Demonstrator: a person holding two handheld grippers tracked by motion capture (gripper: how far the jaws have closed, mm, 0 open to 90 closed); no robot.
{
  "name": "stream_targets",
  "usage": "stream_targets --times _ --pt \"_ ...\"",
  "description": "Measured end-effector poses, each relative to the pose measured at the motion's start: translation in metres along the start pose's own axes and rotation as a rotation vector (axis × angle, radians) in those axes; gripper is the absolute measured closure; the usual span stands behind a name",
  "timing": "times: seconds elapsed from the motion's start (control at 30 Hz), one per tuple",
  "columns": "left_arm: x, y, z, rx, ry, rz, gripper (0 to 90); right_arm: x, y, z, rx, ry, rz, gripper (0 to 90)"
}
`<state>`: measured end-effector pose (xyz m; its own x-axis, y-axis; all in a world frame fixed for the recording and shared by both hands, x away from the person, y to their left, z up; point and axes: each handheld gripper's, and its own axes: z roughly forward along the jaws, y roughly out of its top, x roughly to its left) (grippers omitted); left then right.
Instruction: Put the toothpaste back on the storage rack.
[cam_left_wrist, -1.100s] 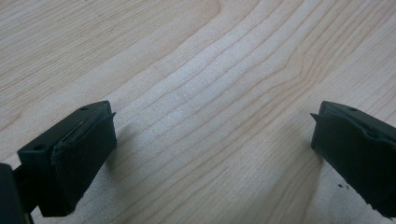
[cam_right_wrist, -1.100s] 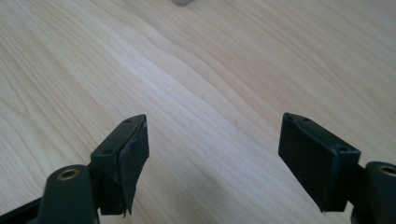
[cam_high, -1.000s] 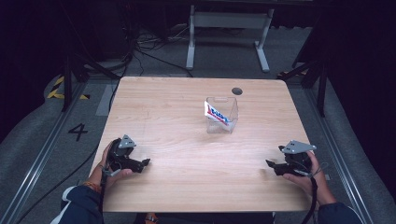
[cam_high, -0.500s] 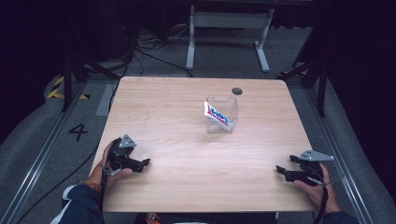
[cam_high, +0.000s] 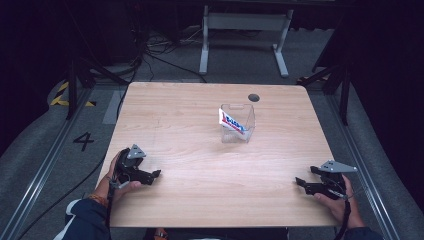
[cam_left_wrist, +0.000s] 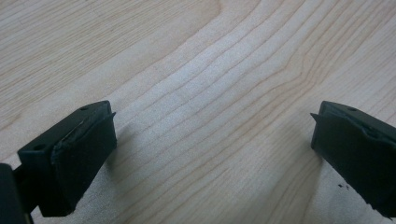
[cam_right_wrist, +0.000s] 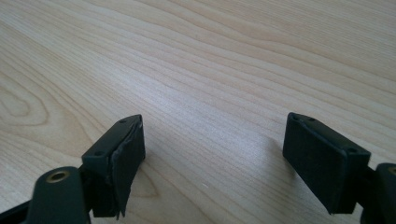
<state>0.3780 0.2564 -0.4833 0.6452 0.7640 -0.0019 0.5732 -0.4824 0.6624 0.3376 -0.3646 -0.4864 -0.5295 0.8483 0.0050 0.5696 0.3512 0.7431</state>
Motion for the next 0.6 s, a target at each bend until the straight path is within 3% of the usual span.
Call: stream_targets --times 0.6 --pt "0.0002 0.0009 0.0009 0.001 -0.001 -0.007 0.2 -0.0004 0.0005 0.0004 0.001 0.005 0.002 20.9"
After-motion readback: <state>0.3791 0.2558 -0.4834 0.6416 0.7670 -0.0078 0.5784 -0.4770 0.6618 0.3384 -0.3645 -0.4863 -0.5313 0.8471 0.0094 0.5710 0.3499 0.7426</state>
